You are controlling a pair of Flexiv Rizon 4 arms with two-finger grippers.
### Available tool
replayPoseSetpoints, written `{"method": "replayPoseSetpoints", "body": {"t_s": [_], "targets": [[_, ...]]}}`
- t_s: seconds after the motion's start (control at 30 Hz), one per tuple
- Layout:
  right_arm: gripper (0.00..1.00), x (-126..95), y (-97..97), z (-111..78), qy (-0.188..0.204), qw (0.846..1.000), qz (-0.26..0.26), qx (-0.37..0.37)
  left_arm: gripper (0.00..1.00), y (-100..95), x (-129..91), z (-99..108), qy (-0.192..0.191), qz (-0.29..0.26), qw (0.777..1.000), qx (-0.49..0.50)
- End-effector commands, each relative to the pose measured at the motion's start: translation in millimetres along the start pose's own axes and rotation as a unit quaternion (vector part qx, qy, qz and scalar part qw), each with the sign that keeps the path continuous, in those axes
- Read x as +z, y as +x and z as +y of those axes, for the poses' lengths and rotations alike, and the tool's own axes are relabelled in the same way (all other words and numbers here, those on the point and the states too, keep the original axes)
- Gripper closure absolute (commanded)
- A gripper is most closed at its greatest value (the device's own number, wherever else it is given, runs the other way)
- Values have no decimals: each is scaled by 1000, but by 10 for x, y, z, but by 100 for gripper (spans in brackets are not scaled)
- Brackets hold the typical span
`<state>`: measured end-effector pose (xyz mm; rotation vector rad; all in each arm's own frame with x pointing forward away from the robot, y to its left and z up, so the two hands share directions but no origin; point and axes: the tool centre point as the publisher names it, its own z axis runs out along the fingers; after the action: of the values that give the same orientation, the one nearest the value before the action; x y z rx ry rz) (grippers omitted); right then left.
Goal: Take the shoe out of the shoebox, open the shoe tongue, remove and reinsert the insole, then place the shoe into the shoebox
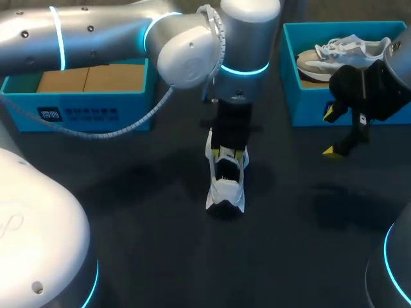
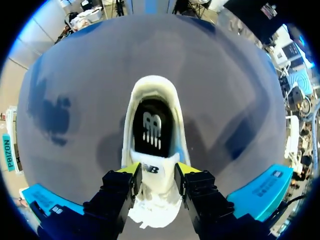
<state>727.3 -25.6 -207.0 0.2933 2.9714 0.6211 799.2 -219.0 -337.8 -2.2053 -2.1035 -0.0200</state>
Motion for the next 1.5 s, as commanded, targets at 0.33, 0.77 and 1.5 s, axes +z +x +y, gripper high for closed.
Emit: {"method": "replayPoseSetpoints", "body": {"t_s": [0.33,0.77,1.5], "targets": [[0,9,8,-1,1,1000,-1,0,58,35,-251,-91,-14,-10,997,-77],[0,9,8,-1,1,1000,-1,0,56,89,-20,-124,-13,-5,972,-236],[0,9,8,-1,1,1000,-1,0,0,268,-312,-379,-34,-7,906,-421]]}}
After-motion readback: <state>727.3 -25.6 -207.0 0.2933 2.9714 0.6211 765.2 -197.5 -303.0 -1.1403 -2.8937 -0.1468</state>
